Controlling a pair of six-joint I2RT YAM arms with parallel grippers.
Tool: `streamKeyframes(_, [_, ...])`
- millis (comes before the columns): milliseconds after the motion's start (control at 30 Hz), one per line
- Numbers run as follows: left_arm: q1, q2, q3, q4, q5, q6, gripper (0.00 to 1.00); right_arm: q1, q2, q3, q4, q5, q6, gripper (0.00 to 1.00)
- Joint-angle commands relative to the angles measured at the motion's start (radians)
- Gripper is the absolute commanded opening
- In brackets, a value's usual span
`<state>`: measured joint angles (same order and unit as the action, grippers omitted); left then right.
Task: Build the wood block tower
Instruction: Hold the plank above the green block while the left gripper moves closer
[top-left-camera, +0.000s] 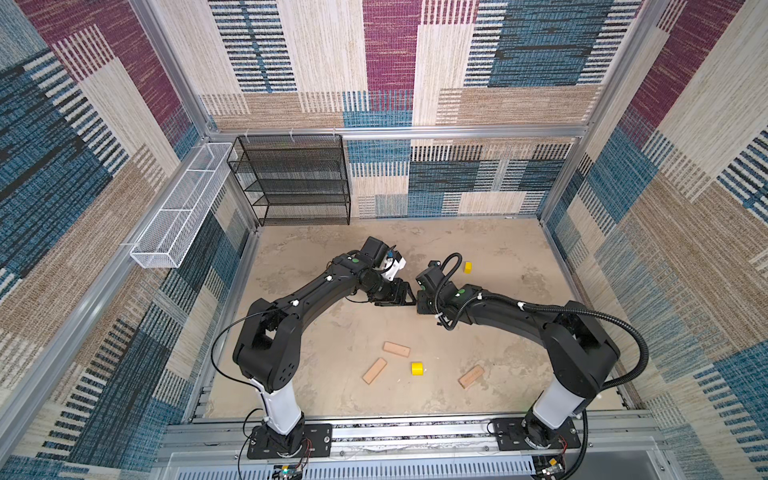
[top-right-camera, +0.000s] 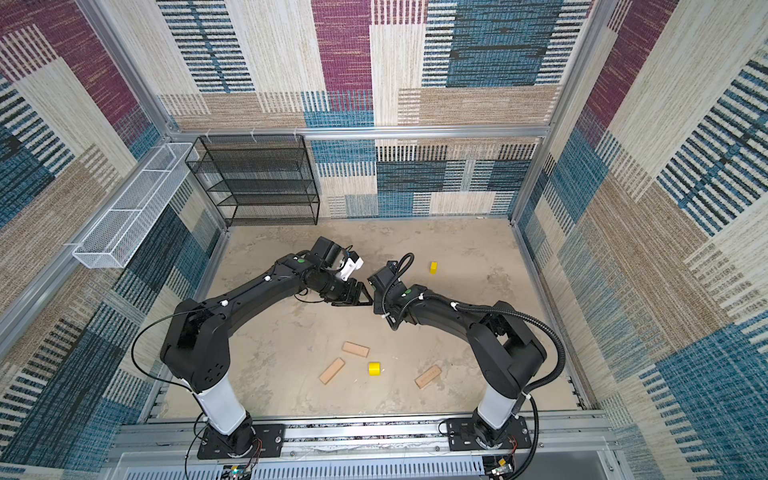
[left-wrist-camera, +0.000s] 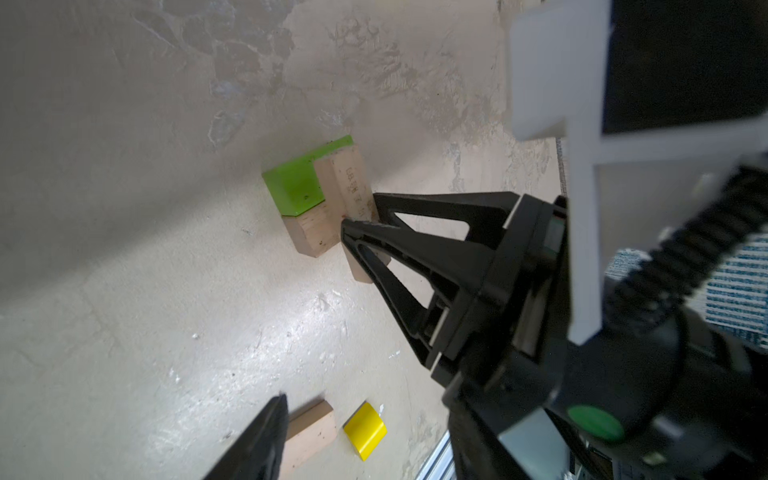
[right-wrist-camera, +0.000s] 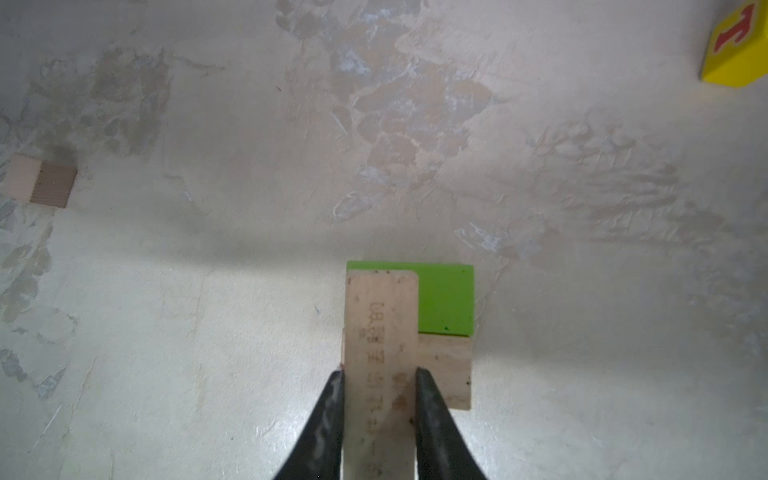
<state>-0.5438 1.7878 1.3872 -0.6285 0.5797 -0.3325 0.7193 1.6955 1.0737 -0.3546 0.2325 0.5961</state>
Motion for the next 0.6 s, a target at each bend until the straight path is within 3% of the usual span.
streamKeyframes(0, [0.018,0.003,-0.025,0.032,0.017,-0.019,0.67,0.003,-0.004,-0.001,0.031,-0.012,0.005,0.00])
streamKeyframes(67, [0.026,0.003,-0.044,0.045,0.030,-0.028,0.68,0.003,0.002,0.005,0.024,-0.015,-0.003,0.00])
streamKeyframes(133, [0.034,0.001,-0.057,0.060,0.050,-0.043,0.86,0.003,0.010,0.016,0.017,-0.016,-0.013,0.00])
streamKeyframes(567, [0.101,-0.021,-0.069,0.087,0.100,-0.074,0.83,-0.009,0.037,0.043,-0.015,0.025,-0.030,0.02])
